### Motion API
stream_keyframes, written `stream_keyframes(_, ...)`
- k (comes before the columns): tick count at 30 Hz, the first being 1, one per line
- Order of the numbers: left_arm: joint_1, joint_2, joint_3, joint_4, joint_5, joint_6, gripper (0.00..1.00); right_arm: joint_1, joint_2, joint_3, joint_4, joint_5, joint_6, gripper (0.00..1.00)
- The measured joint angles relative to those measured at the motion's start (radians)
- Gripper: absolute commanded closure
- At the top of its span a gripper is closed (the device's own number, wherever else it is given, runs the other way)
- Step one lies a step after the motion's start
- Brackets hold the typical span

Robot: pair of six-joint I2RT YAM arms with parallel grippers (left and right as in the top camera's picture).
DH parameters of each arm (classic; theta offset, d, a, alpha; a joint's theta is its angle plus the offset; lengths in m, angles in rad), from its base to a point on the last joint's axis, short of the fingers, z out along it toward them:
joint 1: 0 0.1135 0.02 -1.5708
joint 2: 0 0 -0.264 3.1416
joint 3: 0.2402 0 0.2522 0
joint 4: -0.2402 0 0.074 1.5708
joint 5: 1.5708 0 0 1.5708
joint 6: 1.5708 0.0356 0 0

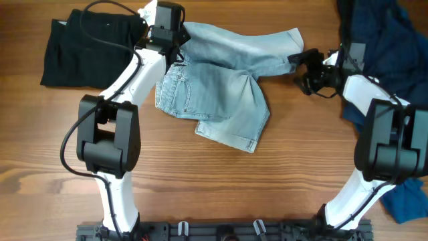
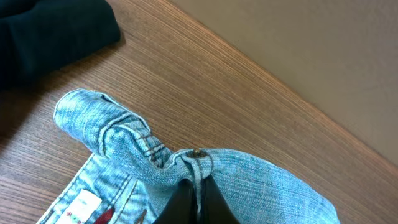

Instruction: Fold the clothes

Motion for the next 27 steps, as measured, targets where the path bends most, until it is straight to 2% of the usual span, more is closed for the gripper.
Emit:
stream_keyframes(2, 0.000, 0.000, 0.000, 0.000, 0.000, 0.000, 0.96, 0.008, 0.006, -0.004, 0.052, -0.008, 0.051, 0.60)
stream_keyframes(3, 0.000, 0.000, 0.000, 0.000, 0.000, 0.000, 0.96, 0.026, 0.013, -0.006, 0.112, -0.022, 0.084, 0.76)
stream_keyframes(5, 0.000, 0.000, 0.000, 0.000, 0.000, 0.000, 0.96, 0.041, 0.017, -0.006, 0.132, -0.028, 0.092, 0.93)
stream_keyframes(8, 0.000, 0.000, 0.000, 0.000, -0.003, 0.000, 0.96, 0.055, 0.020, -0.007, 0.160, -0.033, 0.053, 0.96)
stream_keyframes(10, 0.000, 0.000, 0.000, 0.000, -0.003, 0.000, 0.96, 0.034, 0.020, -0.008, 0.120, -0.037, -0.074, 0.96)
stream_keyframes(15, -0.007, 0.000, 0.000, -0.006, 0.028, 0.000, 0.96, -0.075, 0.027, 0.081, -0.234, -0.061, -0.406, 0.95)
stream_keyframes(18, -0.027, 0.000, 0.000, -0.008, 0.055, 0.000, 0.96, -0.102, 0.034, 0.229, -0.429, 0.013, -0.610, 0.81)
stream_keyframes(20, -0.030, 0.000, 0.000, -0.007, 0.057, 0.000, 0.96, -0.094, 0.034, 0.330, -0.521, 0.128, -0.735, 0.60)
stream_keyframes(23, -0.014, 0.000, 0.000, -0.007, 0.030, 0.000, 0.96, -0.060, 0.034, 0.385, -0.587, 0.331, -0.840, 0.35)
stream_keyframes(25, 0.001, 0.000, 0.000, -0.009, 0.011, 0.000, 0.96, -0.004, 0.035, 0.377, -0.650, 0.440, -0.853, 0.27)
stream_keyframes(27, 0.007, 0.000, 0.000, -0.024, -0.008, 0.000, 0.96, 0.048, 0.039, 0.374, -0.682, 0.505, -0.856, 0.25)
